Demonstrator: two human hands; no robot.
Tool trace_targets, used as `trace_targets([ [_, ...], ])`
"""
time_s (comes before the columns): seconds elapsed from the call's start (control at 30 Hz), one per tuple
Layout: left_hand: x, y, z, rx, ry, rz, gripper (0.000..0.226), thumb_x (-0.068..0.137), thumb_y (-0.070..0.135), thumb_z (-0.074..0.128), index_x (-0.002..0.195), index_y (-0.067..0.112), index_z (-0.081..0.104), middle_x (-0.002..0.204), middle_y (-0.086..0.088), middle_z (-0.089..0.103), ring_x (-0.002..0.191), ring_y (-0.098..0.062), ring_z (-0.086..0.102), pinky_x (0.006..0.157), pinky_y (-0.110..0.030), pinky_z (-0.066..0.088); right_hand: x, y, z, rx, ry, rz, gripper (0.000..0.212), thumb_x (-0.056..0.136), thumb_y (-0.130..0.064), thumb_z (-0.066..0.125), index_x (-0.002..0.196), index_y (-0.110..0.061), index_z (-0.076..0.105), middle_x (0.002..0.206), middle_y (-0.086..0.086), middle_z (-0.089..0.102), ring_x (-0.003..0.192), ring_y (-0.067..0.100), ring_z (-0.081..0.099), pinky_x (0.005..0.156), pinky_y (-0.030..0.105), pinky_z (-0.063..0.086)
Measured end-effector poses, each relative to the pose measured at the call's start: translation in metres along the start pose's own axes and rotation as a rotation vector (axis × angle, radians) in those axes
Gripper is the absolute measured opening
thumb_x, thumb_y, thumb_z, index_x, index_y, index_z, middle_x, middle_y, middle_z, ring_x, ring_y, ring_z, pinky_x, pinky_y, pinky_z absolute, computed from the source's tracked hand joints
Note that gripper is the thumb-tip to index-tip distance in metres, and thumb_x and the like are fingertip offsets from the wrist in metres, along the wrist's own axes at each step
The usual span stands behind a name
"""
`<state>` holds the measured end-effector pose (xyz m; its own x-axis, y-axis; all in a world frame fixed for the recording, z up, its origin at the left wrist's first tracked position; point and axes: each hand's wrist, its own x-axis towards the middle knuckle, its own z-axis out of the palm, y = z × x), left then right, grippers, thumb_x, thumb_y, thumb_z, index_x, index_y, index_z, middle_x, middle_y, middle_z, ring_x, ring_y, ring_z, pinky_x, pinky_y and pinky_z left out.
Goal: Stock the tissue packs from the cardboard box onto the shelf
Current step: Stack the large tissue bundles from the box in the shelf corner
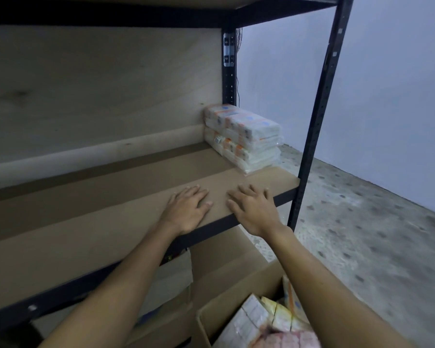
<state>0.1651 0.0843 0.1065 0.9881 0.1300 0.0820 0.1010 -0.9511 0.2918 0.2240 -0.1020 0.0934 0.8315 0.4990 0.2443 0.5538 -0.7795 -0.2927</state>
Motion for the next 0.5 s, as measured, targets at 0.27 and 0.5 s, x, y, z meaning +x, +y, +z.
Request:
trace_targets([
  [0.27,-0.031,0.037,0.014,-0.031,0.011,0.155,0.053,0.099,0.05,0.035,0.149,0.033,0.031,0.16,0.007,0.02,0.148,-0.013,0.013,0.117,-0.039,0.007,-0.055,0.001,-0.004,0.034,0.06,0.047,0.048,0.099,-0.05,0.036,0.143,-0.032,0.04,0.157,-0.001,0.03,0.147,0.023,0.015,0.116,0.056,0.015],
  [0.5,-0.06,0.082,0.057,-0.126,0.084,0.402,0.046,0.099,0.042,0.041,0.145,0.031,0.039,0.157,0.009,0.026,0.147,-0.01,0.011,0.121,-0.038,0.0,-0.116,0.035,0.001,0.058,0.126,0.13,0.046,0.098,-0.046,0.04,0.139,-0.027,0.048,0.149,0.002,0.043,0.141,0.023,0.031,0.111,0.047,0.03],
])
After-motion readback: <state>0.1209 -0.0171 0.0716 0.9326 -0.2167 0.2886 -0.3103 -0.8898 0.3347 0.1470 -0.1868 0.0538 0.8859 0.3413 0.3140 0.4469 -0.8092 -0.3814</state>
